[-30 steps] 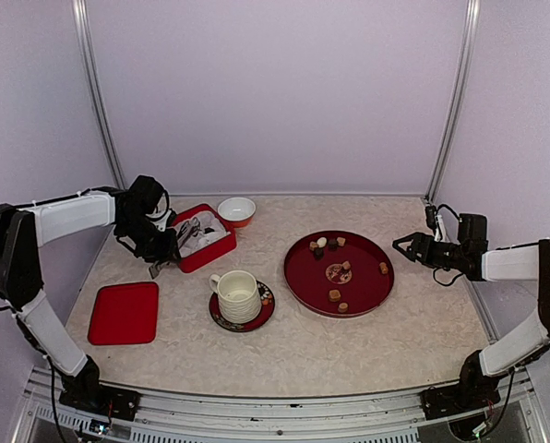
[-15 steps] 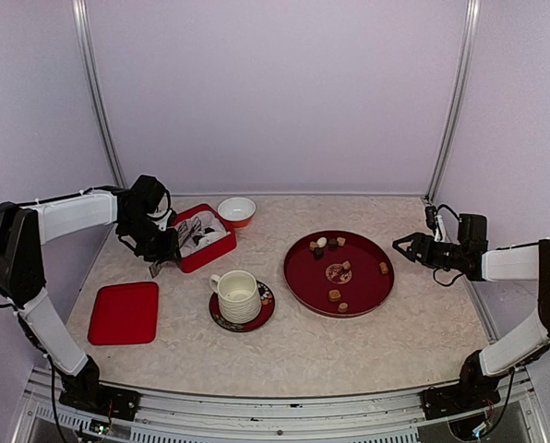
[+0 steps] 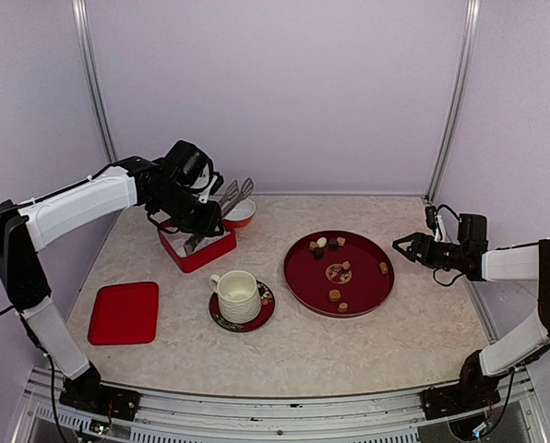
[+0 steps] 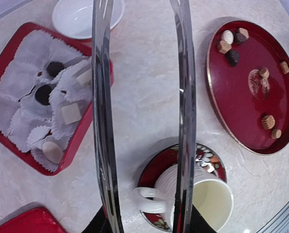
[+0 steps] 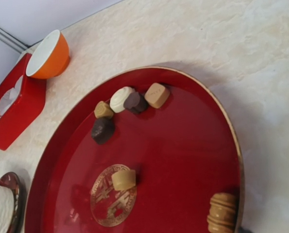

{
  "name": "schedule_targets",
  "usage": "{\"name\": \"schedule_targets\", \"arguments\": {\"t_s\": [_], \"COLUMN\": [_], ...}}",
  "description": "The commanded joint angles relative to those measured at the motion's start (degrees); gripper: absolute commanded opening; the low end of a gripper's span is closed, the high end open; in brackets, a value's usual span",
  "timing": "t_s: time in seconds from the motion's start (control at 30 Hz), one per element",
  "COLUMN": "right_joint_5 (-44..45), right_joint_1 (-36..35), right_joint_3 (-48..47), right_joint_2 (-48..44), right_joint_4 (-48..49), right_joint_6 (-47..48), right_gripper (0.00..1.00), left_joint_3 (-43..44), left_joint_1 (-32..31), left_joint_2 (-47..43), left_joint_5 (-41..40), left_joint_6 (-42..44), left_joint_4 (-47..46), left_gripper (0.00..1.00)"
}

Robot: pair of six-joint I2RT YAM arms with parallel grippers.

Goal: Pack the chocolate

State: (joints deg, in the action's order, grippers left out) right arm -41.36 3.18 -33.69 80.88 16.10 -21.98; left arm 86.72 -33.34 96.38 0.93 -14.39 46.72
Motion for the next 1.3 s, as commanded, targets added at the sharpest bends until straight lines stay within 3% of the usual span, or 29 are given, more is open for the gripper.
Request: {"name": "schedule_targets", "arguments": {"t_s": [0.0,0.43,0.7,1.27], "right_joint_5": [-0.6,1.0,3.2,14.4], "right_joint_1": [0.6,0.6,0.2,-6.8], "right_joint_3": [1.0,-0.9,-4.1,-14.0], "right_joint_2": [-0.5,4.5,9.2,19.8], "right_joint_4": [0.9,1.4,-0.2,-5.9], "right_joint_6": [-0.1,1.5,3.6,8.3], "right_gripper": [0.80,0.80,0.77,0.66], "left_joint_3": [5.3,17.8,22.5,23.8], "left_joint_1": [-5.6,-17.5,-18.5,-17.9], "left_joint_2": [4.8,22.2,29.1,32.4], "left_joint_5": [-1.3,1.1,2.9,2.9], "left_joint_6": [-1.0,-0.2,-0.1,-0.1], "left_joint_4": [1.5,1.8,3.1,5.3], "left_gripper": [0.36,0.37,0.37,0.37]}}
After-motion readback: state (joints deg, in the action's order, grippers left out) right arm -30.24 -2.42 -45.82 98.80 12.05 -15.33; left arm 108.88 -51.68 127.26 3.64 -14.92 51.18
